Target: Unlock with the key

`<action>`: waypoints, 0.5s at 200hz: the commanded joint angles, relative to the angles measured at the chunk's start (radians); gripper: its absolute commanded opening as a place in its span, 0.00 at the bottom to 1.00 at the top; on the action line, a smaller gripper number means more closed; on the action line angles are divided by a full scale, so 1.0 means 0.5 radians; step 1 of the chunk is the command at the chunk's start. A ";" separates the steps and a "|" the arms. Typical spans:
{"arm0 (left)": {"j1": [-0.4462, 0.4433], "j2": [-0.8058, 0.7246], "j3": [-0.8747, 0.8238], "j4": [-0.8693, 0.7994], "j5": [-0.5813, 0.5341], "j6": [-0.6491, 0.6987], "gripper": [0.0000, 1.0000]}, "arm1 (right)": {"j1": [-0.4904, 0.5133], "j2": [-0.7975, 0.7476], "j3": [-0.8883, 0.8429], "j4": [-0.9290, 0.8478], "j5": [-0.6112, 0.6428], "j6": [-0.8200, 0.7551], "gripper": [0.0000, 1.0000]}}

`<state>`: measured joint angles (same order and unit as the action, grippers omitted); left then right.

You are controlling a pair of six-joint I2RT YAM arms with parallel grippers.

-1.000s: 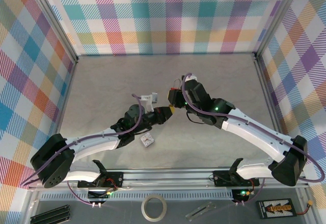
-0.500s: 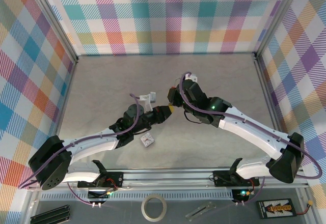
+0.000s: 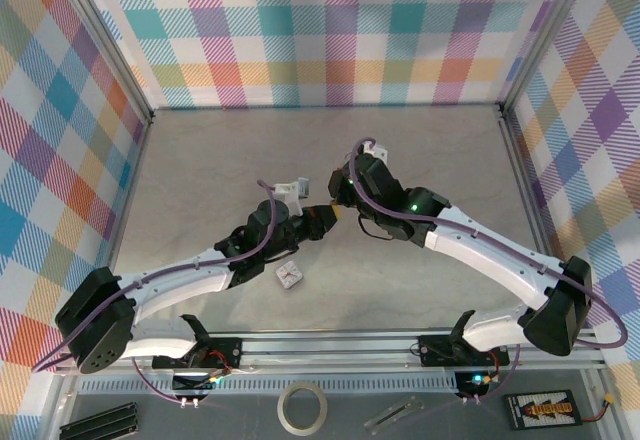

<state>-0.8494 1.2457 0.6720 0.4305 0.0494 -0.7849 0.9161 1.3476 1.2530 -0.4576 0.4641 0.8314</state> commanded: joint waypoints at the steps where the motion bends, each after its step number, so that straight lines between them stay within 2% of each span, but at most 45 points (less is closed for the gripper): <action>1: 0.003 -0.106 0.215 0.534 -0.074 0.057 0.00 | 0.112 0.081 -0.124 -0.259 -0.239 0.014 0.00; 100: 0.059 -0.042 0.290 0.817 0.104 -0.141 0.00 | 0.162 0.048 -0.311 -0.049 -0.244 -0.028 0.00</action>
<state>-0.8330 1.2503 0.6739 0.4160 0.0914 -0.8387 0.9310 1.3380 1.1671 -0.3470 0.5163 0.8303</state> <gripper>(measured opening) 0.047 0.330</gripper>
